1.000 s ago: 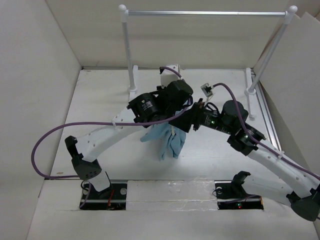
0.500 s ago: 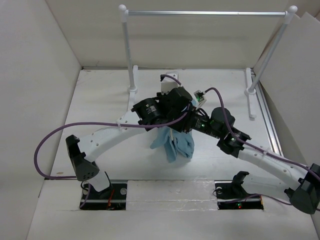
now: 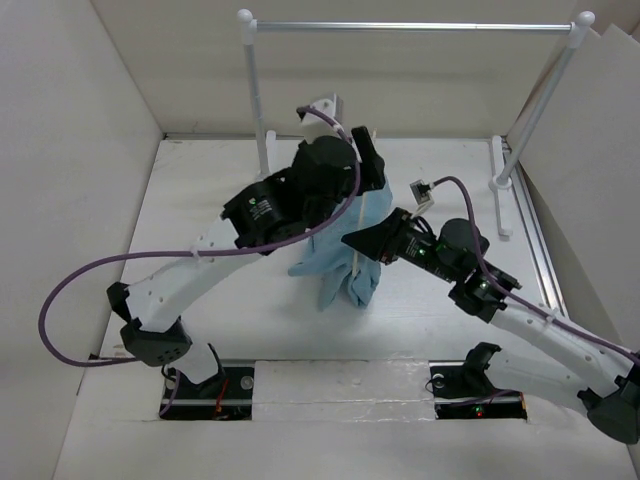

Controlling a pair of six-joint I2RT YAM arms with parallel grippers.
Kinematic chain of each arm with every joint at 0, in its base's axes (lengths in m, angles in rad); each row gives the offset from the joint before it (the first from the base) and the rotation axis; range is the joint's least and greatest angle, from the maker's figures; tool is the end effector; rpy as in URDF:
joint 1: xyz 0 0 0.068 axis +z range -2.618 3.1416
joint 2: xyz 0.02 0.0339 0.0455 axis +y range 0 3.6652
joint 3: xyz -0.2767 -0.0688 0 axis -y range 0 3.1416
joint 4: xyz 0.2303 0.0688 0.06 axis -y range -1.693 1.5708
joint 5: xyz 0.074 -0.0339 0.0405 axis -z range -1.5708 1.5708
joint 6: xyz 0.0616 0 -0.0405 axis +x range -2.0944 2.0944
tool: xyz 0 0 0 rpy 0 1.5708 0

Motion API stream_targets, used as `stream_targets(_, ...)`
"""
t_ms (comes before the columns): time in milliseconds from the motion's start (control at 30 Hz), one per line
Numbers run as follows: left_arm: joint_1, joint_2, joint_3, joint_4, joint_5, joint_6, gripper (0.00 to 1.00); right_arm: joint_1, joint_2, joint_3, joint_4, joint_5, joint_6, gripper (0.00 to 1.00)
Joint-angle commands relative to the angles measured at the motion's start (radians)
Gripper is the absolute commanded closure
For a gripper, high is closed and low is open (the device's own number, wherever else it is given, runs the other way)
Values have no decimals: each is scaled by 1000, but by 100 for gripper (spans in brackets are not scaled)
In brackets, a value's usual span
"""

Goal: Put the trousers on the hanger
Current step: Place the hanger at the clothesline.

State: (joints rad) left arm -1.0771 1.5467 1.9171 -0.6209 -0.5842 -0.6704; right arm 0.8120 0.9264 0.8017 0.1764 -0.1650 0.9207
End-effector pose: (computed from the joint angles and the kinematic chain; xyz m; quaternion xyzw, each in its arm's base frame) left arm 0.1852 -0.2725 0.4983 -0.0202 0.7765 -0.3043 0.5514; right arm 0.1470 0.1698 0.3726 -0.0224 0.6885 0.5874 0.4248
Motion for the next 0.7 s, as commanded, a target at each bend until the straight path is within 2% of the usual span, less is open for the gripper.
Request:
stream_targets(0,43,-66,137,101,56,49,41,-49,-31,89,74,-4,-31,100)
stream_targets(100,55,-79,212,110,58,87,33,-117,-20,131,69,-54,-33,100)
stream_targets(233,55,-83,289,95,46,129,32,-223,-1,191,74,-129,-36,100)
stream_targets(300,55,-99,277,93,37,138,32,-304,9,244,64,-182,-40,100)
stream_targets(400,55,-131,191,95,46,126,32,-427,31,332,42,-243,-54,100)
stream_targets(533,55,-212,-23,141,99,94,32,-594,98,465,34,-344,-53,100)
stream_targets(667,55,-272,-196,164,124,55,29,-730,193,548,96,-402,-13,100)
